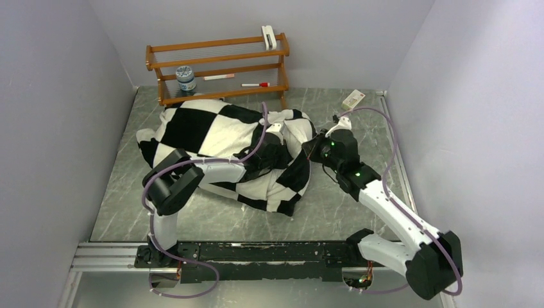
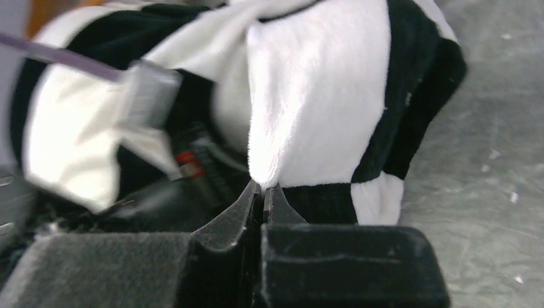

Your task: Put the pillow into the pillowcase

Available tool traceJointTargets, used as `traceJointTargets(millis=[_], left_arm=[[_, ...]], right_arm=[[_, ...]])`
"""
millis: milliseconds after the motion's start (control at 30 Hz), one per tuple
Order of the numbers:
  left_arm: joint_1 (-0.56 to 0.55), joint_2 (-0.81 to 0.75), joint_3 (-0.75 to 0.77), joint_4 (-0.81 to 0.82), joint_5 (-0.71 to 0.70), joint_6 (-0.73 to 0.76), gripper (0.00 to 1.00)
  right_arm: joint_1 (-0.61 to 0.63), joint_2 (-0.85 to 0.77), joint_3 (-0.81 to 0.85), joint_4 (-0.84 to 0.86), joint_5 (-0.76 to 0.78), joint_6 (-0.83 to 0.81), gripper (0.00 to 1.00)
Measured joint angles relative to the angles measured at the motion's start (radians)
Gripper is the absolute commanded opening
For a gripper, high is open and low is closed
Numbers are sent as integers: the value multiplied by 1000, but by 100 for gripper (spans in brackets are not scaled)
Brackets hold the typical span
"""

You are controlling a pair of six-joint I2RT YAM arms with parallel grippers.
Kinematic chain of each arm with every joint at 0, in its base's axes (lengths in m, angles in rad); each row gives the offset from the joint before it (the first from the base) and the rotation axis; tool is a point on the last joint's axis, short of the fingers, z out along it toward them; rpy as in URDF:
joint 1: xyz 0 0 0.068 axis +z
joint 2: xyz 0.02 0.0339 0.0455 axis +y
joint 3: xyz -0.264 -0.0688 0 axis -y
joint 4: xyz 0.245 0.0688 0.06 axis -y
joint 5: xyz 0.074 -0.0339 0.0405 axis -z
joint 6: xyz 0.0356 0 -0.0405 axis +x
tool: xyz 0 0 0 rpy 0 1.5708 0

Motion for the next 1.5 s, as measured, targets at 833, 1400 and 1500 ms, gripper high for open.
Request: traceJointTargets(millis=[833,1400,1500], left_arm=[[78,-409,-24,-316,159,-55,48],[81,-74,27,-131,142,8,5],[85,16,16,-26,151,-34,5]], right_arm=[[-144,68,-214,456,-372,319,0],[-162,101,-168,592,-563,439,0],[-169,85,-168,584,-573,470,0]])
